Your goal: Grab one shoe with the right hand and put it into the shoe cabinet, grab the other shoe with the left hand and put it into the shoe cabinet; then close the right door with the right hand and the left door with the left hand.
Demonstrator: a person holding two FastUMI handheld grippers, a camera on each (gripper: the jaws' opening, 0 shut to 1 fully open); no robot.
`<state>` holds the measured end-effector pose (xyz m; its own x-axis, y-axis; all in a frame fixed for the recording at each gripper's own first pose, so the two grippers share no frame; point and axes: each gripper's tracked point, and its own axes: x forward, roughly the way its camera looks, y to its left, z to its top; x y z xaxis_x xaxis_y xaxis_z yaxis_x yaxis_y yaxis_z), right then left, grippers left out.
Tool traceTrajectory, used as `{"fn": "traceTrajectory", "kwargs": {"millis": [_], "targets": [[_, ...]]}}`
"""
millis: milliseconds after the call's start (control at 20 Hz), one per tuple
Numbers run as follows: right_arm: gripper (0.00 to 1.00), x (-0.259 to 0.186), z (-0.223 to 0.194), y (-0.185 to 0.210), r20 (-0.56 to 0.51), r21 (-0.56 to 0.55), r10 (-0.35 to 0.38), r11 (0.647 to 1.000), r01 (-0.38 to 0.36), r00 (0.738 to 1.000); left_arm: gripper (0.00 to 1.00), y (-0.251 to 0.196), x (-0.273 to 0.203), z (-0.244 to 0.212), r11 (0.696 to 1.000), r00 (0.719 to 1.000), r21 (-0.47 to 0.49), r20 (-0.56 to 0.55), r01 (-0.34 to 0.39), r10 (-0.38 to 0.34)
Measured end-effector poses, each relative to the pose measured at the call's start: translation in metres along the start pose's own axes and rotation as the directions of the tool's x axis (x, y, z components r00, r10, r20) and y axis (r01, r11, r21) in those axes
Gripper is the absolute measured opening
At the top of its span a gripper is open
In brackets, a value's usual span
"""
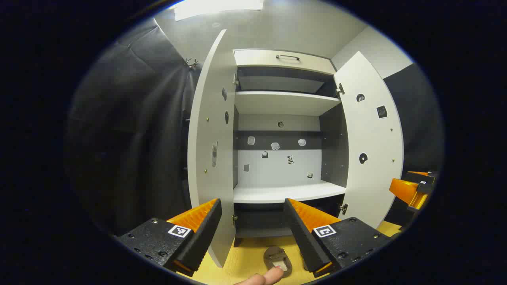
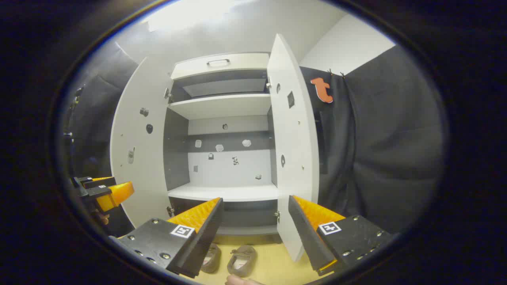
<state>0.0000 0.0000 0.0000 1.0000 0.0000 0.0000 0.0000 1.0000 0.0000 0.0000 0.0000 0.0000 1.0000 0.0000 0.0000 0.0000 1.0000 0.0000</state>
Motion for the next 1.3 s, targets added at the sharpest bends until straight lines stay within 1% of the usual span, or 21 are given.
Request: {"fn": "traceTrajectory", "kwargs": {"millis": [50, 150, 200, 250, 300, 350, 400, 500, 550, 700, 750, 800, 850, 900, 950, 1000, 1050, 1100, 1150, 1200, 1300], "targets": [[0.93, 0.001, -0.003, 0.005, -0.007, -0.004, 0.006, 1.000, -0.006, 1.000, 0.96, 0.002, 0.000, -0.002, 1.000, 1.000, -0.007, -0.003, -0.005, 0.005], [0.94, 0.002, -0.006, 0.010, -0.012, -0.005, 0.014, 1.000, -0.014, 1.000, 0.96, 0.002, 0.001, -0.004, 1.000, 1.000, -0.019, -0.003, -0.005, 0.005], [0.98, 0.003, -0.008, 0.010, -0.016, -0.005, 0.017, 1.000, -0.017, 1.000, 0.96, 0.003, 0.000, -0.004, 1.000, 1.000, -0.024, -0.004, -0.002, 0.002], [0.98, 0.003, -0.011, 0.011, -0.021, -0.001, 0.020, 1.000, -0.020, 1.000, 0.96, 0.003, 0.000, -0.005, 1.000, 1.000, -0.030, -0.004, 0.002, -0.002], [0.94, 0.003, -0.011, 0.011, -0.023, 0.004, 0.024, 1.000, -0.024, 0.999, 0.94, 0.003, 0.000, -0.005, 0.999, 1.000, -0.038, -0.002, 0.009, -0.009], [0.98, 0.003, -0.011, 0.009, -0.022, 0.007, 0.022, 1.000, -0.022, 1.000, 0.96, 0.003, -0.001, -0.005, 0.999, 1.000, -0.047, 0.000, 0.012, -0.012], [0.94, 0.003, -0.012, 0.005, -0.020, 0.007, 0.013, 1.000, -0.013, 1.000, 0.96, 0.003, -0.002, -0.004, 0.999, 1.000, -0.050, 0.003, 0.015, -0.015], [0.94, 0.005, -0.014, -0.002, -0.019, 0.002, -0.007, 1.000, 0.008, 1.000, 0.96, 0.001, -0.004, -0.005, 0.999, 1.000, -0.045, 0.007, 0.027, -0.027], [0.98, 0.006, -0.017, -0.003, -0.023, 0.002, -0.011, 1.000, 0.011, 1.000, 0.96, 0.000, -0.005, -0.006, 0.998, 0.999, -0.044, 0.006, 0.037, -0.037], [0.98, 0.010, -0.031, -0.004, -0.043, 0.036, -0.007, 0.999, 0.009, 0.999, 0.96, -0.006, -0.009, -0.009, 0.997, 0.999, -0.054, 0.003, 0.054, -0.054], [0.94, 0.012, -0.037, -0.001, -0.050, 0.047, -0.003, 0.999, 0.005, 0.999, 0.96, -0.006, -0.010, -0.011, 0.997, 0.999, -0.057, 0.005, 0.054, -0.053], [0.94, 0.015, -0.046, 0.003, -0.068, 0.051, 0.004, 0.999, -0.001, 0.998, 0.96, -0.006, -0.009, -0.012, 0.997, 0.998, -0.058, 0.002, 0.055, -0.055], [0.98, 0.018, -0.057, 0.008, -0.093, 0.051, 0.019, 0.999, -0.014, 0.995, 0.96, -0.007, -0.010, -0.013, 0.997, 0.998, -0.058, 0.000, 0.058, -0.059], [0.98, 0.021, -0.068, 0.016, -0.117, 0.047, 0.038, 0.998, -0.033, 0.992, 0.94, -0.007, -0.010, -0.014, 0.996, 0.998, -0.060, -0.001, 0.061, -0.061], [0.94, 0.023, -0.076, 0.021, -0.135, 0.037, 0.052, 0.998, -0.047, 0.990, 0.96, -0.007, -0.010, -0.014, 0.996, 0.998, -0.062, 0.001, 0.063, -0.063], [0.98, 0.026, -0.086, 0.027, -0.149, 0.023, 0.063, 0.998, -0.060, 0.987, 0.96, -0.006, -0.010, -0.014, 0.996, 0.998, -0.066, 0.003, 0.064, -0.064], [0.98, 0.028, -0.092, 0.033, -0.157, 0.015, 0.073, 0.997, -0.071, 0.985, 0.96, -0.005, -0.010, -0.015, 0.996, 0.998, -0.067, 0.003, 0.064, -0.064], [0.94, 0.031, -0.102, 0.039, -0.172, 0.007, 0.081, 0.997, -0.080, 0.982, 0.96, -0.004, -0.010, -0.016, 0.996, 0.998, -0.069, 0.001, 0.063, -0.063], [0.98, 0.036, -0.114, 0.044, -0.191, -0.003, 0.084, 0.996, -0.087, 0.978, 0.96, -0.003, -0.011, -0.019, 0.996, 0.998, -0.071, -0.001, 0.062, -0.062], [1.00, 0.041, -0.127, 0.050, -0.211, -0.017, 0.089, 0.995, -0.095, 0.973, 0.96, 0.000, -0.011, -0.021, 0.996, 0.998, -0.072, -0.003, 0.060, -0.061], [0.98, 0.054, -0.155, 0.058, -0.256, -0.044, 0.080, 0.995, -0.095, 0.963, 0.96, 0.003, -0.009, -0.023, 0.996, 0.998, -0.065, -0.005, 0.062, -0.062]]}}
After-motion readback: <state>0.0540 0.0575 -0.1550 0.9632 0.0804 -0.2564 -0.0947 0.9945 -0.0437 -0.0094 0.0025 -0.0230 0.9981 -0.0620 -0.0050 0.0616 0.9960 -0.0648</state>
